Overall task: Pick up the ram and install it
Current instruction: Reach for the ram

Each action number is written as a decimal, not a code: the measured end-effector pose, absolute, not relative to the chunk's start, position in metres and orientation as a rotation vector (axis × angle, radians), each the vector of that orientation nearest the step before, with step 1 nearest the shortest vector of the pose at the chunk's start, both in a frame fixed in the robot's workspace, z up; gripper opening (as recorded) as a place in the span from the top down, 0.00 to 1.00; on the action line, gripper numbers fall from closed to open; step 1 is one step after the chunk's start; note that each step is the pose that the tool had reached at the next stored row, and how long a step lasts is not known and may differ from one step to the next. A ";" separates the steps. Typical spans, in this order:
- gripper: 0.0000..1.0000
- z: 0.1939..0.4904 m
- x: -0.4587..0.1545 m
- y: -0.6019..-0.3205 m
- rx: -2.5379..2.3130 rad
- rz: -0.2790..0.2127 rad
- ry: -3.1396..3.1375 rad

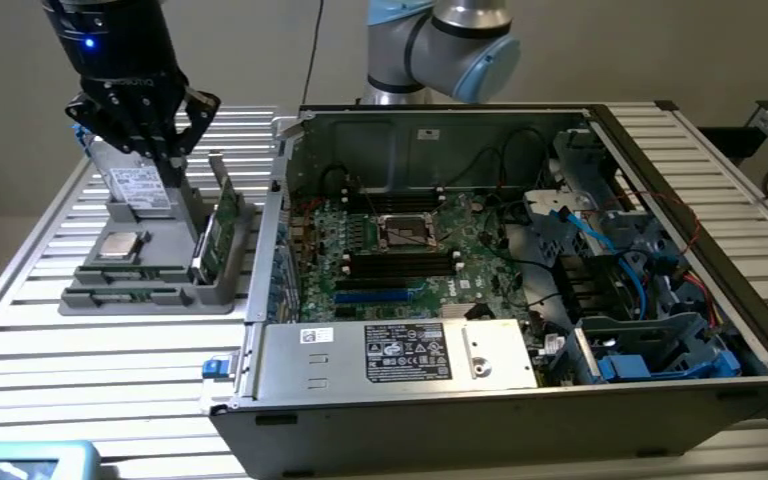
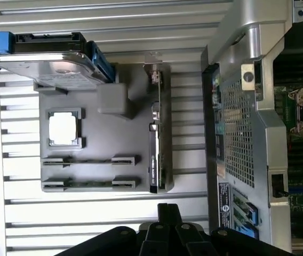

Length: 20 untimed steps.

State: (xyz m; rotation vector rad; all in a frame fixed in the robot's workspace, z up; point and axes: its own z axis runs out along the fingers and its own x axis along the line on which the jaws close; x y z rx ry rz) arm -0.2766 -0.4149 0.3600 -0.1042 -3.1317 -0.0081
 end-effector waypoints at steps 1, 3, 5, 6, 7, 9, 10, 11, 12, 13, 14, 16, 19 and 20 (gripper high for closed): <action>0.89 0.359 -0.281 -0.415 -0.104 -0.008 -3.132; 0.89 0.356 -0.289 -0.415 -0.104 -0.008 -3.132; 0.89 0.354 -0.296 -0.415 -0.104 -0.007 -3.132; 0.89 0.353 -0.300 -0.415 -0.104 -0.007 -3.132; 0.89 0.352 -0.303 -0.416 -0.104 -0.007 -3.132; 0.89 0.349 -0.310 -0.416 -0.103 -0.007 -3.132; 0.89 0.348 -0.314 -0.416 -0.103 -0.007 -3.132; 0.89 0.346 -0.317 -0.416 -0.103 -0.007 -3.132; 0.89 0.345 -0.321 -0.416 -0.103 -0.007 -3.132; 0.89 0.344 -0.325 -0.416 -0.103 -0.007 -3.132; 0.89 0.342 -0.329 -0.416 -0.103 -0.007 -3.132; 0.89 0.339 -0.337 -0.416 -0.102 -0.007 -3.132; 0.89 0.336 -0.349 -0.417 -0.101 -0.007 -3.132; 0.89 0.334 -0.353 -0.417 -0.101 -0.006 -3.132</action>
